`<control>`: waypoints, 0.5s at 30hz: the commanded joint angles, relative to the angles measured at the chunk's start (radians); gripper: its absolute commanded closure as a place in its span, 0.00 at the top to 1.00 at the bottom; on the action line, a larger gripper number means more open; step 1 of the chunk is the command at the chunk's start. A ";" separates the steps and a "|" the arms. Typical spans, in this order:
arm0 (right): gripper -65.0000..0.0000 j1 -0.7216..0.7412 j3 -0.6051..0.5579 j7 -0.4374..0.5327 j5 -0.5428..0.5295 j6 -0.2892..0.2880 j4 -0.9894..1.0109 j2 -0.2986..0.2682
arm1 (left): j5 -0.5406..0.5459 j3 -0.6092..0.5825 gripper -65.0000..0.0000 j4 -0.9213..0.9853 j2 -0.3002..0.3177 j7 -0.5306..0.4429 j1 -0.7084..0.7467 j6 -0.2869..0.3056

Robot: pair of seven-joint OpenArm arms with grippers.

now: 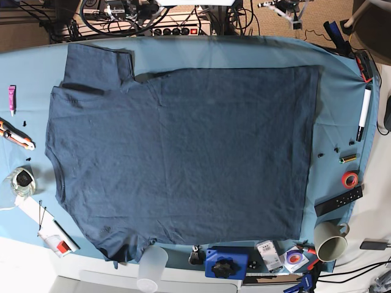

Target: Fold the T-shirt properly

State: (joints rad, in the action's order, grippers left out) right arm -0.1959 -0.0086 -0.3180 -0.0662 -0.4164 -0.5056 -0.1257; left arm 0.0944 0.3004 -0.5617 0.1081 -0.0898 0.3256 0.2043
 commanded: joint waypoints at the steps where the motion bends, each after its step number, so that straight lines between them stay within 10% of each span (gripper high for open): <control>1: 0.00 -0.017 0.002 -0.004 -0.005 -0.007 -0.025 -0.021 | 0.009 -0.001 0.00 -0.043 0.010 -0.006 0.033 0.010; 15: 0.00 -0.360 0.005 -0.188 -0.230 -0.006 -0.512 -0.183 | 0.022 -0.002 0.00 -0.609 0.014 0.069 0.396 0.026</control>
State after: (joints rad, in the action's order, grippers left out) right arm -0.5461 -0.0074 -0.5056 -0.2901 -0.4156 -1.0122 -0.2981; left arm 0.1150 0.2955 -1.1625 0.1165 -0.0071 0.7059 0.2260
